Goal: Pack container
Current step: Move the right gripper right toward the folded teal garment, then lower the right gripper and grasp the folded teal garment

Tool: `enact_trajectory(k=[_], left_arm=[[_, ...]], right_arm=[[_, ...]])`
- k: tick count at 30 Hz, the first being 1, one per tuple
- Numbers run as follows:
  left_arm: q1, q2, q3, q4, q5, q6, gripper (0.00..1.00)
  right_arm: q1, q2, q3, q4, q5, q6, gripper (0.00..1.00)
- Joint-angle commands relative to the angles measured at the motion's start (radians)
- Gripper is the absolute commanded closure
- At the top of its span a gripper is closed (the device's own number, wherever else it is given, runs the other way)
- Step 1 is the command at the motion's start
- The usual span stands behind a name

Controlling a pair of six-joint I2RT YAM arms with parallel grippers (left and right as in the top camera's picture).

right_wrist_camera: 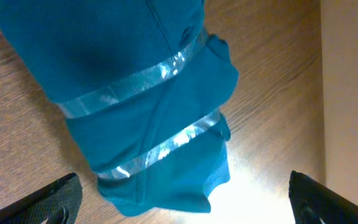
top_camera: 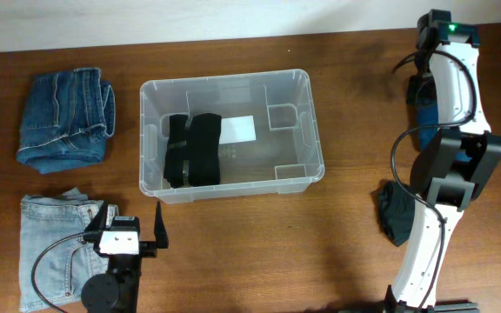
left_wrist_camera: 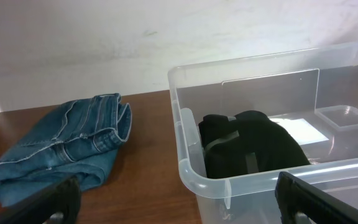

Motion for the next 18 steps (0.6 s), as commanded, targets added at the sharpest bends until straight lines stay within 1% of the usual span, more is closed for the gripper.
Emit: enact_trajectory(k=[1, 18], left_arm=[[0.002, -0.006, -0.004, -0.002, 0.011, 0.009, 0.01], [0.002, -0.006, -0.004, -0.002, 0.011, 0.009, 0.0]], right_arm=[[0.01, 0.038, -0.024, 0.019, 0.021, -0.032, 0.02], [0.026, 0.096, -0.062, 0.032, 0.024, -0.06, 0.02]])
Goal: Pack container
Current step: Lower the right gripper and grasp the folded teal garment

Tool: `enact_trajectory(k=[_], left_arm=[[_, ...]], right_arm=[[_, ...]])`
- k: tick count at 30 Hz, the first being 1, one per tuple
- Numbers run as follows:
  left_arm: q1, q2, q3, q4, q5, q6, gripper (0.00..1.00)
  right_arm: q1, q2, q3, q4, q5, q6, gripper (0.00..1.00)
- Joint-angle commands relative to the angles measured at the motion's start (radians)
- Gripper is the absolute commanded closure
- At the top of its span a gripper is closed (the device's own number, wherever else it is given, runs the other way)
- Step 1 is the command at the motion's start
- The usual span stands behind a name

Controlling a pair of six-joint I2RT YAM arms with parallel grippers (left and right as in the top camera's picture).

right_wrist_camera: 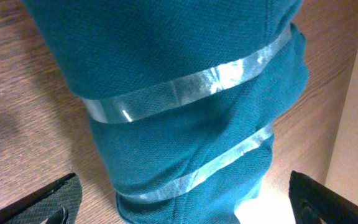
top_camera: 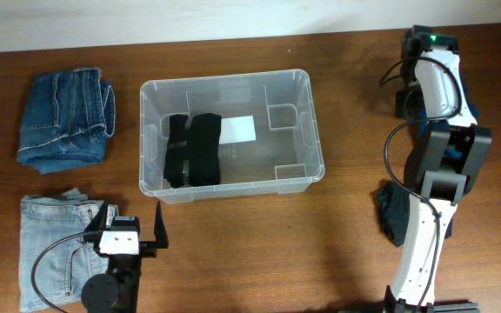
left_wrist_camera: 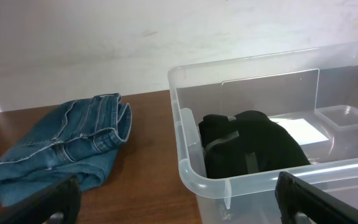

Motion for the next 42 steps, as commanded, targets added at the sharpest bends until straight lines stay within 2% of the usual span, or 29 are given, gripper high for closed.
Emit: enact_trajectory(k=[1, 25, 37, 42], left_arm=[[0.002, -0.006, -0.004, -0.002, 0.011, 0.009, 0.01], [0.002, -0.006, -0.004, -0.002, 0.011, 0.009, 0.01], [0.002, -0.006, -0.004, -0.002, 0.011, 0.009, 0.01], [0.002, -0.006, -0.004, -0.002, 0.011, 0.009, 0.01]], right_arm=[[0.003, 0.023, -0.011, 0.003, 0.019, -0.016, 0.02], [-0.046, 0.092, -0.014, 0.02, 0.088, -0.023, 0.01], [-0.045, 0.099, -0.096, 0.087, 0.085, -0.022, 0.0], [-0.044, 0.098, -0.096, 0.094, 0.085, -0.022, 0.09]])
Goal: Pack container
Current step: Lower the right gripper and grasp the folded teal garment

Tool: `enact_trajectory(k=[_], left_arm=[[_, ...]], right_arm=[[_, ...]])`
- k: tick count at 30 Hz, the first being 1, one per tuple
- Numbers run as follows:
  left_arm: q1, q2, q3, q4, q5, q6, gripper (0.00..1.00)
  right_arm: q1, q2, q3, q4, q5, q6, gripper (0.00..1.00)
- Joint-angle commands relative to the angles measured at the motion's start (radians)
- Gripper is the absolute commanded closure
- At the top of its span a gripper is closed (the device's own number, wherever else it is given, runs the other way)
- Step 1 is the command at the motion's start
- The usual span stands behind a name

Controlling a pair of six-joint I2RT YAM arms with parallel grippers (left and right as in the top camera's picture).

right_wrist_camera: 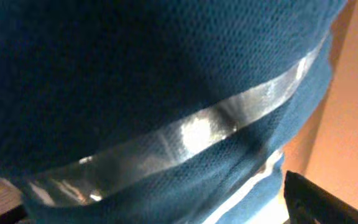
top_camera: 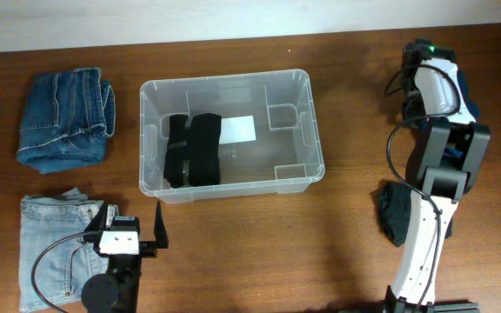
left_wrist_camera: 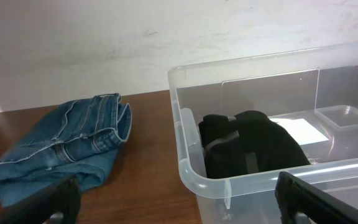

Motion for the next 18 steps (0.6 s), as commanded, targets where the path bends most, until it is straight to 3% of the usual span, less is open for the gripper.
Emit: enact_trajectory(k=[1, 4, 7, 18], left_arm=[[0.002, -0.006, -0.004, -0.002, 0.011, 0.009, 0.01], [0.002, -0.006, -0.004, -0.002, 0.011, 0.009, 0.01], [0.002, -0.006, -0.004, -0.002, 0.011, 0.009, 0.01], [0.002, -0.006, -0.004, -0.002, 0.011, 0.009, 0.01]], right_arm=[[-0.009, 0.04, -0.035, 0.011, -0.024, 0.011, 0.09], [-0.009, 0.04, -0.035, 0.021, -0.024, 0.011, 0.15], [-0.009, 0.04, -0.035, 0.028, -0.024, 0.01, 0.29], [-0.008, 0.031, -0.021, 0.039, -0.025, 0.04, 0.53]])
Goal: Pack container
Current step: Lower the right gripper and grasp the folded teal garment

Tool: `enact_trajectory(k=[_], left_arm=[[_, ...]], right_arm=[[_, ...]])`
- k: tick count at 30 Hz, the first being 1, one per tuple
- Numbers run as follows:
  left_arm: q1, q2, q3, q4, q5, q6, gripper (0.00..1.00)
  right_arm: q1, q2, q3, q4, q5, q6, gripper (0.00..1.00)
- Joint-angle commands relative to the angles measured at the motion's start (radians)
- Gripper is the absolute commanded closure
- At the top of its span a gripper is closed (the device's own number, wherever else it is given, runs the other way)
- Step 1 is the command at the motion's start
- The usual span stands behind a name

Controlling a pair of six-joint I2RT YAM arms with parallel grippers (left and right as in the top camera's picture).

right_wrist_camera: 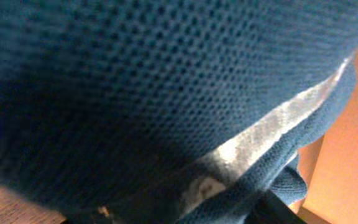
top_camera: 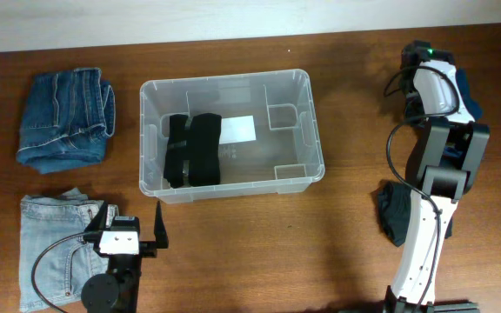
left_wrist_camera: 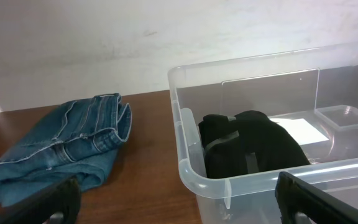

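Note:
A clear plastic container (top_camera: 296,80) stands mid-table with a black taped roll of clothing (top_camera: 193,149) in its left half. The same container (left_wrist_camera: 188,169) and black roll (left_wrist_camera: 253,149) show in the left wrist view. My left gripper (left_wrist_camera: 179,208) rests open at the near left, short of the container, holding nothing. My right gripper (right_wrist_camera: 176,208) is pressed down into a teal garment (right_wrist_camera: 166,93) bound with clear tape, at the far right (top_camera: 465,85). Fabric fills that view and bunches between the fingers; one dark fingertip (right_wrist_camera: 278,211) shows.
Folded dark jeans (top_camera: 66,120) lie far left, and light jeans (top_camera: 50,252) near left beside my left arm. Another dark teal garment (top_camera: 395,214) lies by the right arm's base. The container has a small inner compartment (top_camera: 282,116) and a white label (top_camera: 238,129).
The teal garment now fills the right wrist view more closely, and the fingertips sit further inward on the fabric. The left arm and the container have not moved.
My right gripper was open above the taped teal garment at the far right, then nearer and more squarely over it, then down against the fabric. Now it is shut into it. The left arm, the container and the jeans stayed as they were.

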Motion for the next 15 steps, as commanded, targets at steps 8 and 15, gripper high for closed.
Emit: enact_trajectory(k=[8, 15], left_arm=[[0.002, -0.006, -0.004, -0.002, 0.011, 0.009, 0.01], [0.002, -0.006, -0.004, -0.002, 0.011, 0.009, 0.01]], right_arm=[[-0.008, -0.063, 0.049, -0.045, -0.121, 0.087, 0.59], [-0.006, -0.27, 0.118, -0.127, -0.381, 0.093, 0.62]])
